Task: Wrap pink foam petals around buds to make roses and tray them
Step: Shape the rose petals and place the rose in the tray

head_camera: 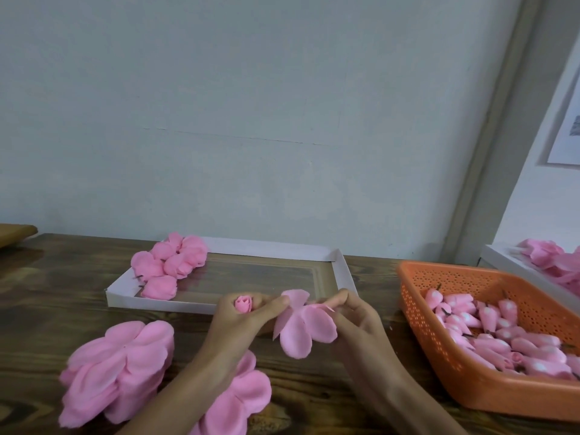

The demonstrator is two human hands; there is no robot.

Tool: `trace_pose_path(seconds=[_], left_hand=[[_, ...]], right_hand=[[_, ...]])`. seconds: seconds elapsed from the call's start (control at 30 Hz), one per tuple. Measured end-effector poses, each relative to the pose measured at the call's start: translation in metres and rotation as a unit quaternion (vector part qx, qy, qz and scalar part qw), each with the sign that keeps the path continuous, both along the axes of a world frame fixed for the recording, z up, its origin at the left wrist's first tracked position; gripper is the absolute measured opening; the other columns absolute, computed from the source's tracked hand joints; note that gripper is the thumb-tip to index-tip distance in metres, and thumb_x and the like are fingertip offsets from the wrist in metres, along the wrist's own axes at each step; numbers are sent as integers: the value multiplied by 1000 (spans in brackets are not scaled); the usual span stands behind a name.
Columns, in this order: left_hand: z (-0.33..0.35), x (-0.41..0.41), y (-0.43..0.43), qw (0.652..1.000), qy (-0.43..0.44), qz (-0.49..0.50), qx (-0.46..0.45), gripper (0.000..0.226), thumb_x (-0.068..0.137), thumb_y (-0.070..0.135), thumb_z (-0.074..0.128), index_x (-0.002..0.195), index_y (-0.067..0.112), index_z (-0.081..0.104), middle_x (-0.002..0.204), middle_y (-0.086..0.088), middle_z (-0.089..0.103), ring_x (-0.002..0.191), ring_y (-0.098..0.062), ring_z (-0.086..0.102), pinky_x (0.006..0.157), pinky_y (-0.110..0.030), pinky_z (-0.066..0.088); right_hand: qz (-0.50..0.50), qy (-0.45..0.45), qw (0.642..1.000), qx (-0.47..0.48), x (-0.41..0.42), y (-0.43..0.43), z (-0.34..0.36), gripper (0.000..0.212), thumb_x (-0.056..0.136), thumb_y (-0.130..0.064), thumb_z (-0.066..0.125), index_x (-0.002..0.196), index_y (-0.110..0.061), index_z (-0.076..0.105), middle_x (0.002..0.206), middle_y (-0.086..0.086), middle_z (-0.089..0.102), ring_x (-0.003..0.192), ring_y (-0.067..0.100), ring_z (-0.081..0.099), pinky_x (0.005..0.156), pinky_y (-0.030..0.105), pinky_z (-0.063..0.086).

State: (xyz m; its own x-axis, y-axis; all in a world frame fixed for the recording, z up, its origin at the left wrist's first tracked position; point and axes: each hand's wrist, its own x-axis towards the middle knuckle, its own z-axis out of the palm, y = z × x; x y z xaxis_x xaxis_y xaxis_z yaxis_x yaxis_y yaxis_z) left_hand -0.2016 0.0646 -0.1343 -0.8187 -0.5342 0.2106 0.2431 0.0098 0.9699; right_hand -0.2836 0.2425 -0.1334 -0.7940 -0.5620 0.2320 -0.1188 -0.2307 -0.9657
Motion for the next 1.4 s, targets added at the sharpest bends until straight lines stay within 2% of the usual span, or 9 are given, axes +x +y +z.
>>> trace_pose_path(seconds=[0.17,0.47,0.63,0.77,0.93,1.03,1.13,1.23,1.4], left_hand=[[-1,2,-4,999,22,-40,29,50,57,26,97,43,24,49,49,1,54,50,-16,58,49,-26,48],[0,2,6,995,51,11,-84,58,74,-6,87,38,28,55,43,10,51,43,-4,50,45,-18,45],[3,3,13,998,48,28,-41,46,80,6,84,44,20,60,58,-2,66,60,-17,63,56,-28,54],[5,5,9,995,73,57,23,28,78,57,81,84,29,83,95,2,80,89,-4,68,85,-35,49],[4,2,13,990,98,-34,97,52,86,56,69,44,25,60,97,-17,69,93,-17,63,99,-43,46],[3,5,23,989,76,-75,104,46,78,68,67,81,25,83,55,-9,48,92,-17,63,87,-28,53],[1,4,30,986,62,-82,134,52,85,65,64,118,27,79,49,1,22,92,-26,58,79,-25,57],[3,6,35,979,71,-102,160,46,96,57,64,121,20,77,52,-6,16,91,-33,49,92,-45,50],[6,7,35,979,68,-99,164,43,92,50,62,117,19,79,46,2,26,69,-18,55,73,-30,56]], right_hand=[[9,41,999,-23,-2,1,-4,17,80,-21,86,87,-11,74,121,2,74,111,28,74,83,34,60],[69,-51,991,99,5,-1,1,45,90,-56,72,126,-30,69,123,5,76,114,26,73,97,54,58],[36,-50,993,101,9,2,1,30,83,-33,85,106,-14,80,106,14,80,104,31,76,91,51,61],[-18,-88,990,109,9,0,0,22,79,-31,88,90,-14,81,99,11,79,98,31,72,75,37,62],[7,-109,990,90,22,-3,-4,16,96,-21,72,98,-10,83,103,15,80,104,34,76,96,51,61],[47,-131,988,65,27,-3,-4,20,100,-18,68,102,-2,81,108,21,78,108,36,75,91,47,64],[75,-153,985,39,30,-4,-2,17,99,-15,68,107,-5,80,112,21,78,109,33,76,89,41,63],[70,-144,986,39,31,-6,1,16,99,-17,70,109,-11,81,113,17,78,110,31,75,91,43,63],[49,-129,988,63,31,-8,1,15,98,-22,72,107,-16,82,111,13,80,110,32,75,98,54,60]])
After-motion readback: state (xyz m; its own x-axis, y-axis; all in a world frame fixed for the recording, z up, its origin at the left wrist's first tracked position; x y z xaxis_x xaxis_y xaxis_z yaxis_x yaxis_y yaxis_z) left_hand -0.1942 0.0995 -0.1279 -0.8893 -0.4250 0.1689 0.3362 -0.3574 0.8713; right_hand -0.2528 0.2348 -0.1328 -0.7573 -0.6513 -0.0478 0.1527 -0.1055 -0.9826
